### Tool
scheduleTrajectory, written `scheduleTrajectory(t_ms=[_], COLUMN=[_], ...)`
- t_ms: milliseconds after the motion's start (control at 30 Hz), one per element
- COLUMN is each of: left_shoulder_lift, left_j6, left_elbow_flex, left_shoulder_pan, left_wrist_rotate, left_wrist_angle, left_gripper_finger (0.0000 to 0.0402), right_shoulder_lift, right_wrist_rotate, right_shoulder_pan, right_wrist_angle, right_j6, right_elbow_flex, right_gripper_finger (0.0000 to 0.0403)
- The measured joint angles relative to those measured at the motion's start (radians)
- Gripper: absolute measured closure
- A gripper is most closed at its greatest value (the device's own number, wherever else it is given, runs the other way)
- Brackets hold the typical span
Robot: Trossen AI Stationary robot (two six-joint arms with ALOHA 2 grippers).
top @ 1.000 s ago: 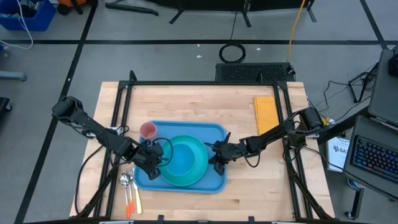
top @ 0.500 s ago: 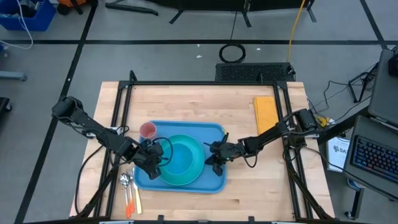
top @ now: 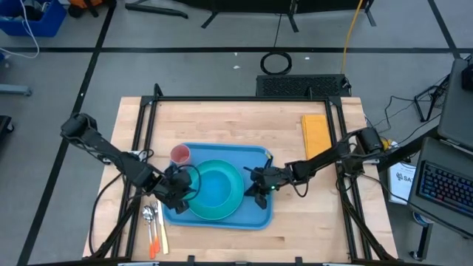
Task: Set up tray
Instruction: Adjust the light blue plate on the blue serving tray, then put the yellow napkin on the blue serving tray to the right of the light blue plate
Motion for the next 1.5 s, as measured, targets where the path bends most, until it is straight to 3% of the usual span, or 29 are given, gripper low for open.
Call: scheduleTrajectory(t_ms=[400,500,633,733,1000,1167,1233,1400,1500], left_shoulder_lift=[-0.121,-0.149,-0.171,-0.173,-0.173,-0.173,-0.173,-0.172,-0.172], left_j6=[0.061,0.102,0.146,0.193,0.360,0.397,0.400,0.396,0.398], left_elbow_flex=[0.000,0.000,0.000,0.000,0.000,0.000,0.000,0.000,0.000], left_shoulder_pan=[-0.078,-0.111,-0.159,-0.178,-0.164,-0.164,-0.164,-0.164,-0.164], left_wrist_rotate=[-0.216,-0.320,-0.476,-0.580,-0.657,-0.673,-0.674,-0.675,-0.678], left_wrist_angle=[0.011,0.013,0.018,0.053,0.173,0.176,0.175,0.171,0.171], left_gripper_finger=[0.0396,0.0396,0.0380,0.0377,0.0398,0.0380,0.0373,0.0372,0.0379], right_shoulder_lift=[-0.077,-0.112,-0.171,-0.182,-0.211,-0.226,-0.226,-0.247,-0.245], right_wrist_rotate=[0.062,0.167,0.398,0.496,0.504,0.445,0.489,0.747,0.782], right_shoulder_pan=[0.015,0.027,0.072,0.094,0.056,0.032,0.023,0.023,0.024], right_wrist_angle=[-0.050,-0.066,-0.083,-0.001,0.091,0.099,0.026,-0.384,-0.662], right_j6=[-0.100,-0.171,-0.312,-0.333,-0.516,-0.503,-0.527,-0.467,-0.397], right_elbow_flex=[0.000,0.000,-0.003,-0.021,-0.029,-0.028,-0.027,0.038,0.100], right_gripper_finger=[0.0403,0.0403,0.0403,0.0403,0.0403,0.0402,0.0396,0.0348,0.0302])
